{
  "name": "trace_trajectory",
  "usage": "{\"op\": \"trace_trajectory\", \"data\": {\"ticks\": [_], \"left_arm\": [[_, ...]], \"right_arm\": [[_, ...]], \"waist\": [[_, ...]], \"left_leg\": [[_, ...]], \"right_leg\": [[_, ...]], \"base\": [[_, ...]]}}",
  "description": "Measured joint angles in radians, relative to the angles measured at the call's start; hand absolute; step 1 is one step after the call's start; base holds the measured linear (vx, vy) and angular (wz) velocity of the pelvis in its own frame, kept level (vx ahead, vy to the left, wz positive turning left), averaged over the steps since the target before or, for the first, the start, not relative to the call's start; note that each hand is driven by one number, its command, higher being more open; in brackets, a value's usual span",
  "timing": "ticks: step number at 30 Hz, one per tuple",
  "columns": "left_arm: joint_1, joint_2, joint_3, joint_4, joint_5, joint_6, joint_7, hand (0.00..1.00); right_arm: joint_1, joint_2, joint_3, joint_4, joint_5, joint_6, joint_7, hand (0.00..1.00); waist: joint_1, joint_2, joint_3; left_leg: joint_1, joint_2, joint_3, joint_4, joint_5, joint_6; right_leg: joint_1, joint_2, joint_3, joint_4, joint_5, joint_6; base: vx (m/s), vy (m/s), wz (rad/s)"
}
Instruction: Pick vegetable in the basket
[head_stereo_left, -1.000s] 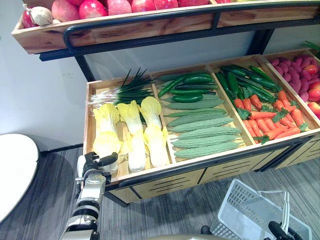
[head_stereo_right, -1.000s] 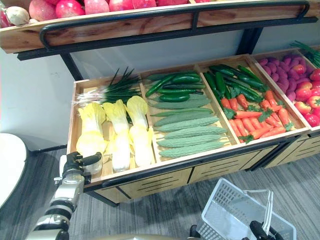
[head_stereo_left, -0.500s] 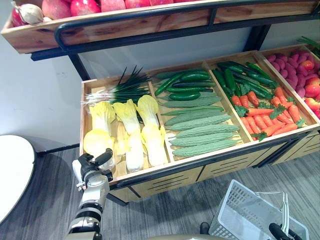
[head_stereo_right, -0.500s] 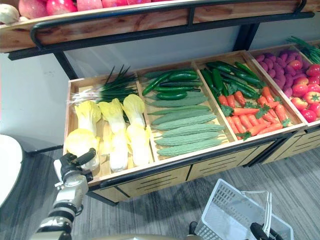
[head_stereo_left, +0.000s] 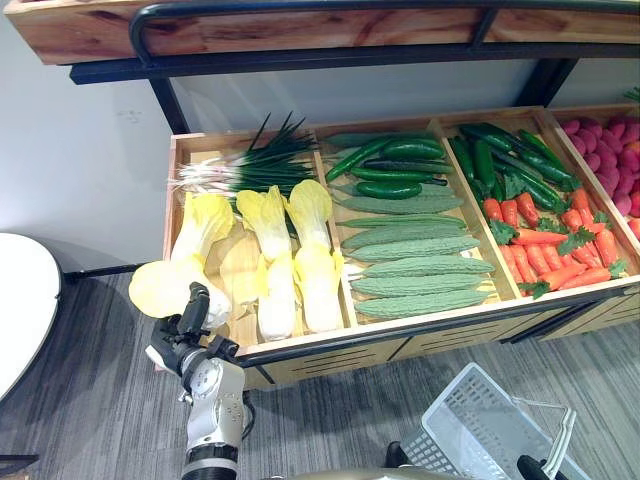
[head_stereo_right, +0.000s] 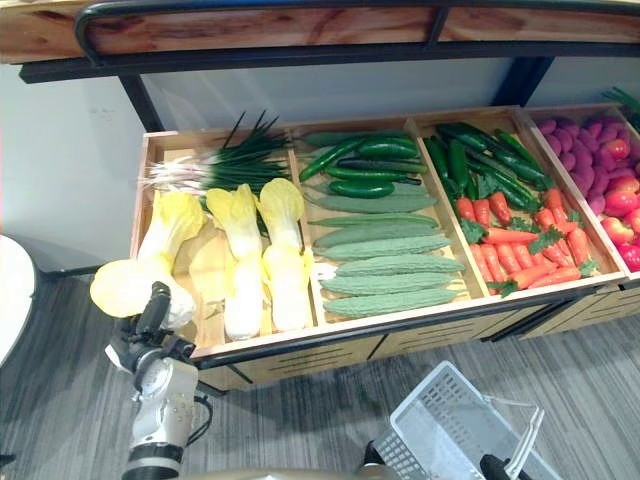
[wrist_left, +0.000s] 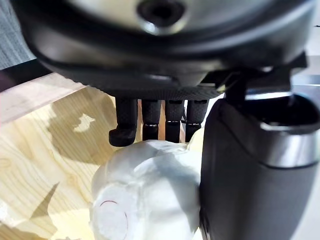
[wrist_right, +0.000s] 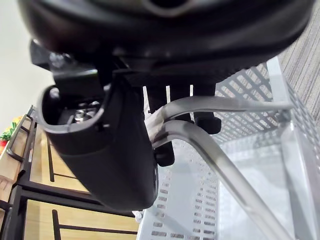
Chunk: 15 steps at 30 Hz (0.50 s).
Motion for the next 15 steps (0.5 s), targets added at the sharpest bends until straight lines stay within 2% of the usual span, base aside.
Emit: {"op": "trace_trajectory", "data": {"ticks": [3, 9, 15], "left_arm": [[0.013, -0.015, 0.002, -0.046, 0.000, -0.013, 0.041, 0.00], [0.038, -0.023, 0.000, -0.203, 0.012, -0.071, 0.043, 0.00], [0.054, -0.002, -0.056, -0.420, 0.131, -0.120, 0.030, 0.00]], "right_arm": [[0.007, 0.004, 0.000, -0.001, 0.000, 0.000, 0.000, 0.00], [0.043, 0.012, 0.000, -0.011, -0.002, 0.000, 0.000, 0.00], [0.061, 0.011, -0.022, -0.059, -0.002, 0.000, -0.008, 0.00]], "waist": [[0.002, -0.006, -0.006], [0.008, -0.018, -0.038], [0.004, -0.006, -0.075]], "left_leg": [[-0.002, 0.000, -0.002, 0.006, -0.005, 0.003], [-0.011, 0.001, -0.011, 0.011, -0.005, 0.003], [-0.013, 0.003, -0.011, 0.014, -0.010, -0.002]], "right_leg": [[0.001, -0.001, 0.000, 0.001, 0.000, 0.000], [0.001, -0.001, -0.009, 0.001, 0.000, 0.000], [-0.001, 0.000, -0.008, 0.001, 0.000, 0.000]], "base": [[-0.01, -0.001, 0.00], [-0.01, -0.007, 0.04], [0.00, -0.001, -0.01]]}}
